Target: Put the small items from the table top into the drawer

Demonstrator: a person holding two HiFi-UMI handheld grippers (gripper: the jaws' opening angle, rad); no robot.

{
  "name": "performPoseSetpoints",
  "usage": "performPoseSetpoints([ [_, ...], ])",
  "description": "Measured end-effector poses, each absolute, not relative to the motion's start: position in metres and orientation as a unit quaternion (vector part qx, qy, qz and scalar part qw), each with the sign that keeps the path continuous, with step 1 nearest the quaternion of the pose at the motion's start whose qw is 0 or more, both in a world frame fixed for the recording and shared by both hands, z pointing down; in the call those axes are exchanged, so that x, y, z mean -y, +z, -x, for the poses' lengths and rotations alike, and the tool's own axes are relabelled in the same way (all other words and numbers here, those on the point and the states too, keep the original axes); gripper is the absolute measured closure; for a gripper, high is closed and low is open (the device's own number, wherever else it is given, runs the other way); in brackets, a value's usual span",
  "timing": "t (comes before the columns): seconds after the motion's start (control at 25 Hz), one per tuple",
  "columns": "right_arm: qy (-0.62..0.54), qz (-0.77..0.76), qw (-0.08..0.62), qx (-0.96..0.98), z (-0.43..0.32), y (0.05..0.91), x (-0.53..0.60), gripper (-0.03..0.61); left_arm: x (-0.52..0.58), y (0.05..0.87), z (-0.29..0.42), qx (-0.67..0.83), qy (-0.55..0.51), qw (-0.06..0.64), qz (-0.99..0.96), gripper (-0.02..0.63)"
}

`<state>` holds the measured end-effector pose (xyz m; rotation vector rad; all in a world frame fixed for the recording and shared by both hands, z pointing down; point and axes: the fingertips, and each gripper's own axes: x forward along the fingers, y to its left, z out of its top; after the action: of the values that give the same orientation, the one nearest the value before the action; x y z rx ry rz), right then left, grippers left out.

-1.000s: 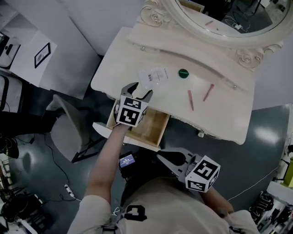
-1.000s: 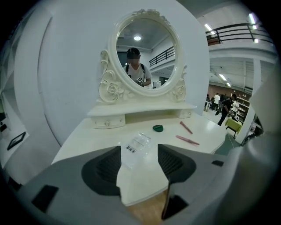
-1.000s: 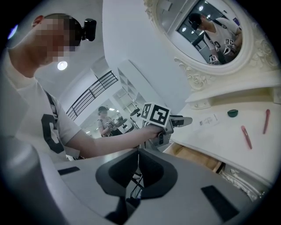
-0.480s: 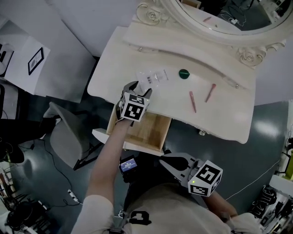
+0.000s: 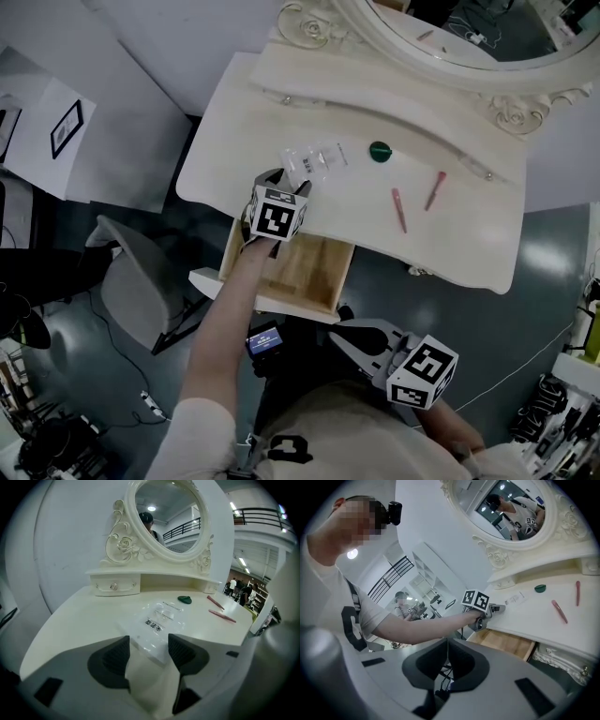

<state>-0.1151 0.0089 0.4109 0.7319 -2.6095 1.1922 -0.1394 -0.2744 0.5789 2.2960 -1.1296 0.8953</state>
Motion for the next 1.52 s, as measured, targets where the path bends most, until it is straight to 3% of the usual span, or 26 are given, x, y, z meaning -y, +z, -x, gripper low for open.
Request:
performPoseSetpoints([
  [0.36,0.401,-0.251,0.088,0.877,0.118,0.412,-0.006,0.551,0.276,0.582,0.14,0.409,0.339,0.197,-0.824,0.322],
  [0.48,0.401,-0.253,0.087,0.876,0.117,0.412,-0.006,0.551,0.278,0.581,0.145,0.414,0.34,0.192,-0.822,0.399],
  [1.12,0.402,-0.273,0.087,0.87,0.106,0.413,-0.013,0.551,0.279,0.581,0.152,0.42,0.339,0.205,-0.817,0.476],
  [1.52,0.402,-0.299,0.087,0.861,0.099,0.413,-0.008,0.551,0.278,0.58,0.157,0.433,0.312,0.252,-0.807,0.529],
])
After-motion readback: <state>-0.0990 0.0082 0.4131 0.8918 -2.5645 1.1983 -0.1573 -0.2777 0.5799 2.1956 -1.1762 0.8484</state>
